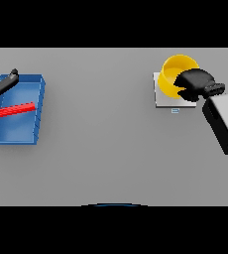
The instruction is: Pick up the red beaker and tilt it to pour out 1 green nut into yellow bowl. Pick up the yellow bowl and place it on the metallic measuring scale.
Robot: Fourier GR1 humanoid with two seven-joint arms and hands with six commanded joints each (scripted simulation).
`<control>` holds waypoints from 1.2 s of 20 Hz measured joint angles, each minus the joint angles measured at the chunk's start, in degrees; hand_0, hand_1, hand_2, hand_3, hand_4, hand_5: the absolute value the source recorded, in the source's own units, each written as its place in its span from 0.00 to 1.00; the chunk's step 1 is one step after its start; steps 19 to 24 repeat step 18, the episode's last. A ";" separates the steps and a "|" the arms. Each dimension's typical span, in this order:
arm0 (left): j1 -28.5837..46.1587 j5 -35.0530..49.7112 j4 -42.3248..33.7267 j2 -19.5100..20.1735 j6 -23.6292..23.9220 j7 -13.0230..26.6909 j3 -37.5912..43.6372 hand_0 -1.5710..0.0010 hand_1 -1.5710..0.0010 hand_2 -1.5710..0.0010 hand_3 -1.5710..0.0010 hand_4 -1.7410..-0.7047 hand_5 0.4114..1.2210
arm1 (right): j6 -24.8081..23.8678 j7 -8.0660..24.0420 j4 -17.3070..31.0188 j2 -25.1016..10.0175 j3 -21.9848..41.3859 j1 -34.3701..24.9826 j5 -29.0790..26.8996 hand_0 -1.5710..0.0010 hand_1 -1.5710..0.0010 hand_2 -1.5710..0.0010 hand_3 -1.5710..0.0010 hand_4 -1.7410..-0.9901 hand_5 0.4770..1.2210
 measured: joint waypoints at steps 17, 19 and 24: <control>-0.29 0.31 -0.05 0.49 -0.51 0.58 0.29 1.00 1.00 1.00 1.00 0.88 0.43 | 6.28 4.19 -0.60 0.34 -0.54 -0.06 -1.94 0.95 0.95 0.96 0.97 0.46 0.42; -0.77 0.42 -0.12 0.81 -0.54 0.60 0.59 1.00 1.00 1.00 1.00 0.88 0.43 | 6.48 3.55 -0.99 -0.24 -0.71 -0.14 -2.15 0.96 0.96 0.97 0.97 0.47 0.41; -0.77 0.42 -0.12 0.81 -0.54 0.60 0.59 1.00 1.00 1.00 1.00 0.88 0.43 | 6.48 3.55 -0.99 -0.24 -0.71 -0.14 -2.15 0.96 0.96 0.97 0.97 0.47 0.41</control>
